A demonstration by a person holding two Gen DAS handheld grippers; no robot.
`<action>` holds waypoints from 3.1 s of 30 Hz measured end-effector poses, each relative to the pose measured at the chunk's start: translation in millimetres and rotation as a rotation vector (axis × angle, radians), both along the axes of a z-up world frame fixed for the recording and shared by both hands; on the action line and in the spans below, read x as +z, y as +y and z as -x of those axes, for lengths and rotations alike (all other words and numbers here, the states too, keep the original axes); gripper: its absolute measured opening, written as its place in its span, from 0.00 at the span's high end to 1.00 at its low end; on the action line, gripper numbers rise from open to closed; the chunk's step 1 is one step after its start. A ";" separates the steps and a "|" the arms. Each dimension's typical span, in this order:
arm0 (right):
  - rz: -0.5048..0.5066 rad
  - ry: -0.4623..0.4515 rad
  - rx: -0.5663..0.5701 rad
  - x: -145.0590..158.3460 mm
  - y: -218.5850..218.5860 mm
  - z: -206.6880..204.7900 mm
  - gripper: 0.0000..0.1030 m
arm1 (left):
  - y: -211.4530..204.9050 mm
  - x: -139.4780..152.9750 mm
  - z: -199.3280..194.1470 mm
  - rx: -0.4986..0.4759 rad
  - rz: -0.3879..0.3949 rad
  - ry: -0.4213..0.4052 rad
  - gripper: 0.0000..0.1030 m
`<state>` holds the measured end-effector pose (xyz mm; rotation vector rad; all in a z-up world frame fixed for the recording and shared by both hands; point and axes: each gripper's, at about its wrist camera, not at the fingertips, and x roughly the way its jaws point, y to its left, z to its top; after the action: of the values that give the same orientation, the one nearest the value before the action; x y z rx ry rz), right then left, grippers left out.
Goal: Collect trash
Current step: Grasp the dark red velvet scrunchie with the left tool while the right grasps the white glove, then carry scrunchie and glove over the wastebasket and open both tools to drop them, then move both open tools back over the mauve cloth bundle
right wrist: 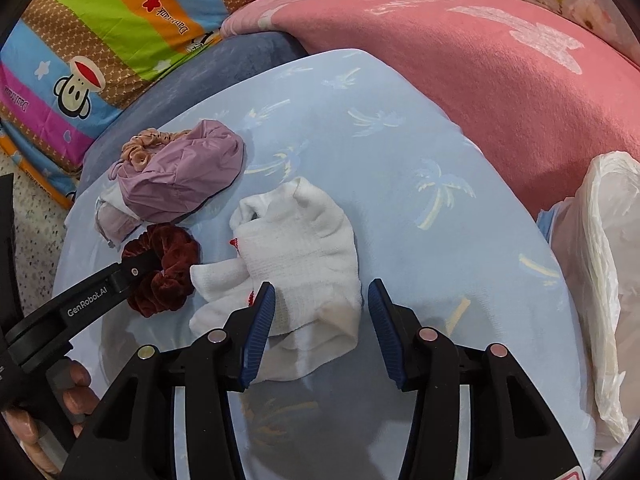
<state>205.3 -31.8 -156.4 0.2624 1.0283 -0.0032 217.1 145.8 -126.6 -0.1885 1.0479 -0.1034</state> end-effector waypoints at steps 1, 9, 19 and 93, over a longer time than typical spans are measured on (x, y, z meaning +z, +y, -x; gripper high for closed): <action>0.003 0.001 0.000 -0.2 0.1 0.4 0.65 | -1.6 0.1 0.6 -0.007 0.002 0.001 0.63; -0.043 0.000 0.012 1.8 -7.6 17.5 0.89 | -6.3 4.3 10.5 -0.041 0.018 0.008 0.82; -0.064 -0.104 -0.026 51.3 -28.8 43.4 0.89 | -36.5 34.3 25.6 -0.088 0.025 -0.051 0.82; -0.031 -0.368 -0.357 153.9 -211.5 187.9 0.71 | -223.2 124.1 115.1 -0.460 0.031 -0.230 0.40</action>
<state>17.4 -243.3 -2.5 0.4545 0.6066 -0.2538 102.0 -77.4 -2.5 0.0396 0.8449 -0.5449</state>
